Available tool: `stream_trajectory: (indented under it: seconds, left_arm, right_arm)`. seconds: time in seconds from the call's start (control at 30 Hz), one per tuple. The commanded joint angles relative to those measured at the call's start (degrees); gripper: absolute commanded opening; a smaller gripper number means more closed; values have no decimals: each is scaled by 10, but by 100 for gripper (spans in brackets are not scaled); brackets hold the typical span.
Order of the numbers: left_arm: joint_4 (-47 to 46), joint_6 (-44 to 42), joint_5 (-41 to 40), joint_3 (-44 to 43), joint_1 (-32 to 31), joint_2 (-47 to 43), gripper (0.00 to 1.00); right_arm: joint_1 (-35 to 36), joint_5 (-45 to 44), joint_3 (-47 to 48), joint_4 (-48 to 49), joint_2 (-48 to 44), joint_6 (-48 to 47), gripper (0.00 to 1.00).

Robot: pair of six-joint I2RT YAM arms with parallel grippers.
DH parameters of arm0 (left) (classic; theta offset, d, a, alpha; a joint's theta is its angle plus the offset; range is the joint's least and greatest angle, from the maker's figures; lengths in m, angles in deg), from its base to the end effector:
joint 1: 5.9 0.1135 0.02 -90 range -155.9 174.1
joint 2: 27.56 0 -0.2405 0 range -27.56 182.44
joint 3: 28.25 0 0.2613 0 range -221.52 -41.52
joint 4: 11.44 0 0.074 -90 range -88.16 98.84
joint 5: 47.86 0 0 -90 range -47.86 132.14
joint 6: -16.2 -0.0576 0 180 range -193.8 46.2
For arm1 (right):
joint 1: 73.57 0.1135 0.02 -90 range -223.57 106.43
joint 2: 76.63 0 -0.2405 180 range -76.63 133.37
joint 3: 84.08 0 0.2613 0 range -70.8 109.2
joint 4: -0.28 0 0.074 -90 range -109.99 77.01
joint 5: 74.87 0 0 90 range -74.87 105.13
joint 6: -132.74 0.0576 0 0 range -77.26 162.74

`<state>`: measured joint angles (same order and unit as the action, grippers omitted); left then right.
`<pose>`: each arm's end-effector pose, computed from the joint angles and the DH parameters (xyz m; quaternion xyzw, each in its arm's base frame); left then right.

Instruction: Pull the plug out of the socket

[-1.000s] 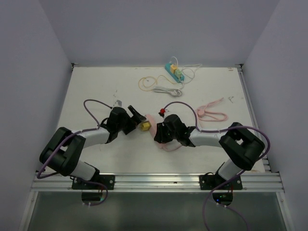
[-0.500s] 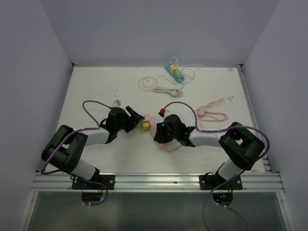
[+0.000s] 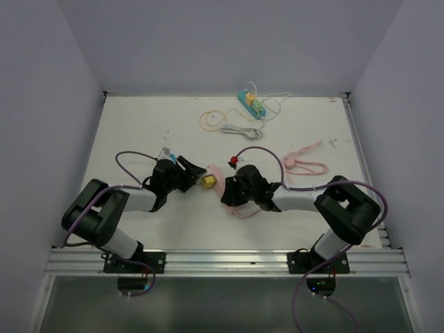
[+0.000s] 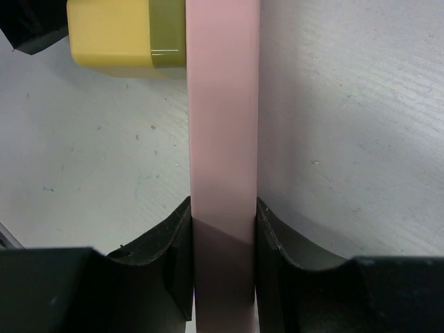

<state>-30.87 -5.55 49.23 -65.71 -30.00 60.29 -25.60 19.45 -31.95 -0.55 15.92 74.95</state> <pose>0.2619 -0.1249 0.0851 -0.2982 0.8163 -0.3921 0.3017 0.2167 0.2469 0.0977 -0.1402 0.8995 0.2919 0.2934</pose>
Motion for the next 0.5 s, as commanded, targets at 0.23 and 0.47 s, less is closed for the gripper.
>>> stream_trajectory:
  seconds: [0.23,0.47]
  left_arm:
    - [-155,52,32,63,16,-17,9]
    - [-177,75,61,75,33,-37,0]
  right_arm:
    - [2,34,-27,75,37,41,0]
    - [-13,22,-41,85,33,58,0]
